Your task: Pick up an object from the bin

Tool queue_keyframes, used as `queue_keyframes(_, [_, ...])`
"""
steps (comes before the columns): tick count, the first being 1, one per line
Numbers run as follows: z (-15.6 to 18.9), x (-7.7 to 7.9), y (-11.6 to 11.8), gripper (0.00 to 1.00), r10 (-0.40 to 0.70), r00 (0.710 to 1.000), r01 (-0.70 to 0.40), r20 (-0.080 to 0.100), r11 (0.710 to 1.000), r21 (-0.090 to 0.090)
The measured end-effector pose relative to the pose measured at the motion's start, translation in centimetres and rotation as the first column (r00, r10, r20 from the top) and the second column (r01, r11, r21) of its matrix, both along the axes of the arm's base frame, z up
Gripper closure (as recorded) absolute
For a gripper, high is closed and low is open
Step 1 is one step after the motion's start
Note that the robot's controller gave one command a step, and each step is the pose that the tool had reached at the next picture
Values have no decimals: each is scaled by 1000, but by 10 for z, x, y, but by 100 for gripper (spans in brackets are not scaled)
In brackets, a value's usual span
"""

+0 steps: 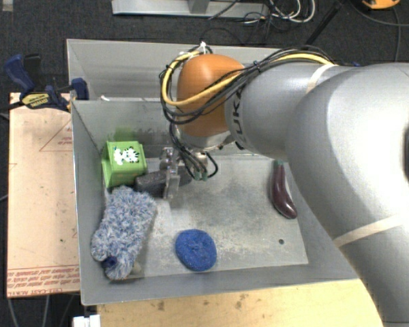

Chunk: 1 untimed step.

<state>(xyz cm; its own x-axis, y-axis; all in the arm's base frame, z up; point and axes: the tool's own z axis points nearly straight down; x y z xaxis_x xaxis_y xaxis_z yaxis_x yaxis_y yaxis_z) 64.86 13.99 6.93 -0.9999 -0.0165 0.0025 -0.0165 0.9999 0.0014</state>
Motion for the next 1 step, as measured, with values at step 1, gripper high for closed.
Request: queue_keyframes(1, [143, -34, 6, 100, -23, 1000, 23, 12, 1000, 2])
